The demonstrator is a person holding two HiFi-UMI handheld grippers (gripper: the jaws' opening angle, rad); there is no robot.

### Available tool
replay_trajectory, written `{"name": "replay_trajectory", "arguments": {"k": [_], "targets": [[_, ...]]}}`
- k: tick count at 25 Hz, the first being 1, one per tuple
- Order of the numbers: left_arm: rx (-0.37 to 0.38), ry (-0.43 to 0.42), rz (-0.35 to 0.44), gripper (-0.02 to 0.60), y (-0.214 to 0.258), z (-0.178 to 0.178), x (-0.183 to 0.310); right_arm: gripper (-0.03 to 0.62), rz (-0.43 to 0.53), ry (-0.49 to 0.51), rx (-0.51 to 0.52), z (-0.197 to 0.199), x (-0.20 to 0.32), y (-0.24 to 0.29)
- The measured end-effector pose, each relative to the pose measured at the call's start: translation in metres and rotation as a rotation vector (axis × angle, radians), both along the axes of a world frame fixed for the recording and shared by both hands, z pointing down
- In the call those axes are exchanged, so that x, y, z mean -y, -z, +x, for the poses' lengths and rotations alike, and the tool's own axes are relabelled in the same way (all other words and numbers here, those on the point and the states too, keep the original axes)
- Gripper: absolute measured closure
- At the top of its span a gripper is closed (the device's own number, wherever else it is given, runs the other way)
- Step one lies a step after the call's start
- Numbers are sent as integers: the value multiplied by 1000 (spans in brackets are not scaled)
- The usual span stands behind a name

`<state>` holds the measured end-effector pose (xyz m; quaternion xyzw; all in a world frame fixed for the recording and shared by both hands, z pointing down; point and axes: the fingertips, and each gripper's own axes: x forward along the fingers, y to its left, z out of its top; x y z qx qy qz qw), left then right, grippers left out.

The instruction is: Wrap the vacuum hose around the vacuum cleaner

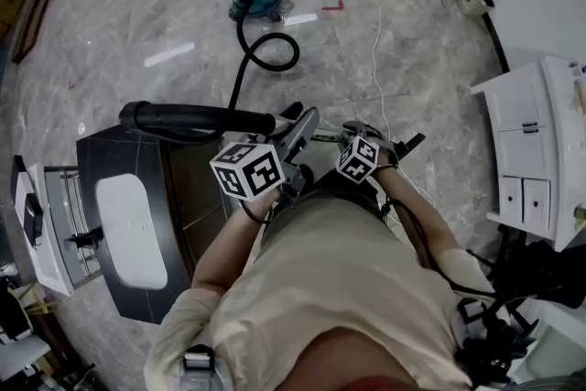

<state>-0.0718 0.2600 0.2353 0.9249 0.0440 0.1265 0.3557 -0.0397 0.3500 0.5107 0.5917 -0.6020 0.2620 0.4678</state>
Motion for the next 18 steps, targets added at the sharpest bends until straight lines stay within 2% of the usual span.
{"name": "replay_trajectory", "arguments": {"k": [5,7,9,13,18], "targets": [[-39,-60,90,417,10,17,15,462,19,-2,-12,20,26,7],[-48,-81,97,419,10,23,24,464,9,13,-35,35,33,10],[-55,-79,62,417,7,30,35,464,-12,41,-58,52,37,15],[-76,-32,-69,416,0,46,63,464,-37,102,-113,92,47,26],[-58,-24,-154,375,-16,62,88,464,-54,208,-203,157,65,38]]}}
